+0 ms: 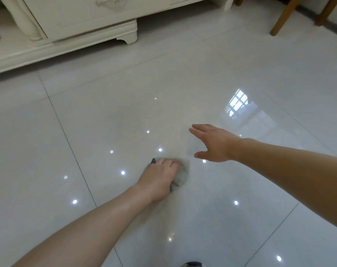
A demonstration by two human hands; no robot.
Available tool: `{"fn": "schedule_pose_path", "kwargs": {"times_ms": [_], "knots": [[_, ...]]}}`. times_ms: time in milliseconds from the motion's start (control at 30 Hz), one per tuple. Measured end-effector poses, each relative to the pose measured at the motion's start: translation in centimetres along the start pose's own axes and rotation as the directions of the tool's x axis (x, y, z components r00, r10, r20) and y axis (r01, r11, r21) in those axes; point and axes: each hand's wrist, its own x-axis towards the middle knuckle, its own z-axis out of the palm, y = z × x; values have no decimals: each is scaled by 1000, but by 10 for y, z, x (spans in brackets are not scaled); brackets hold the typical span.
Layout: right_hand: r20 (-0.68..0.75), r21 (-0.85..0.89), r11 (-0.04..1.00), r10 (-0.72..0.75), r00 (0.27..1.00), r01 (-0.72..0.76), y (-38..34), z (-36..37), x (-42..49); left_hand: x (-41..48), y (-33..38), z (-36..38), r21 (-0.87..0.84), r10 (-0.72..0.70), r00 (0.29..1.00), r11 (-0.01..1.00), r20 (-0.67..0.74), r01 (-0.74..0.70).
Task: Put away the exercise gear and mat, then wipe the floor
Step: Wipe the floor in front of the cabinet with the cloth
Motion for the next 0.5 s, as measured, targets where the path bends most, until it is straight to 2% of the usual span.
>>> {"fn": "schedule_pose_path", "kwargs": {"times_ms": [167,500], "knots": [[12,7,998,-59,998,59,-20,-4,5,-12,-20,-14,-127,-141,990,981,31,143],[52,-13,995,-97,994,98,-59,-22,23,-39,-61,-48,-203,-327,945,927,-21,316]]}}
